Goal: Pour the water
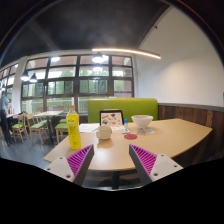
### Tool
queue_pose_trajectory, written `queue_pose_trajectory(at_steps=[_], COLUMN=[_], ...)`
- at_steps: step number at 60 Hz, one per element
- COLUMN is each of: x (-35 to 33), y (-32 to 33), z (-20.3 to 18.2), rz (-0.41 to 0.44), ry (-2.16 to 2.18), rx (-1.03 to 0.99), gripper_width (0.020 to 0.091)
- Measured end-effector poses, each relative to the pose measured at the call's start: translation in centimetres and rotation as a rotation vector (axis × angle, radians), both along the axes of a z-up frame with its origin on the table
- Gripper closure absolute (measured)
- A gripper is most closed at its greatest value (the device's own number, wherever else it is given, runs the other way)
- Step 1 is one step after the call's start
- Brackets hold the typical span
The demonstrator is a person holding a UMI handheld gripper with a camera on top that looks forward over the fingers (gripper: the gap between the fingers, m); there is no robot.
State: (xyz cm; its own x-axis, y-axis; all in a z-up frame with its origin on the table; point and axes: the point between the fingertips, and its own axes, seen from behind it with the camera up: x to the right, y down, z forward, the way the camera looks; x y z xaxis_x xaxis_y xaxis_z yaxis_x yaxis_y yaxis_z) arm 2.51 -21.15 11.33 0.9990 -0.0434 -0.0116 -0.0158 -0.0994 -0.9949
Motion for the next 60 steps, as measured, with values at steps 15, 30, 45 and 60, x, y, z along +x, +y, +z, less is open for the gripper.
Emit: queue_pose_trajectory(at_steps=[15,30,45,60], x=[-2.9,-13.7,-18.2,-19.0], y=[1.3,7.5,20.2,28.2], z=[-0.1,-0.7,-1.1,-2.1], rz=[0.070,0.191,0.141,0.118], ry=[-0.005,-0.026,-0.100,-0.091], rx=[-0.013,0.006,0.017,0.002], gripper_width=[0.0294,0.0291,0.0289,0.0670])
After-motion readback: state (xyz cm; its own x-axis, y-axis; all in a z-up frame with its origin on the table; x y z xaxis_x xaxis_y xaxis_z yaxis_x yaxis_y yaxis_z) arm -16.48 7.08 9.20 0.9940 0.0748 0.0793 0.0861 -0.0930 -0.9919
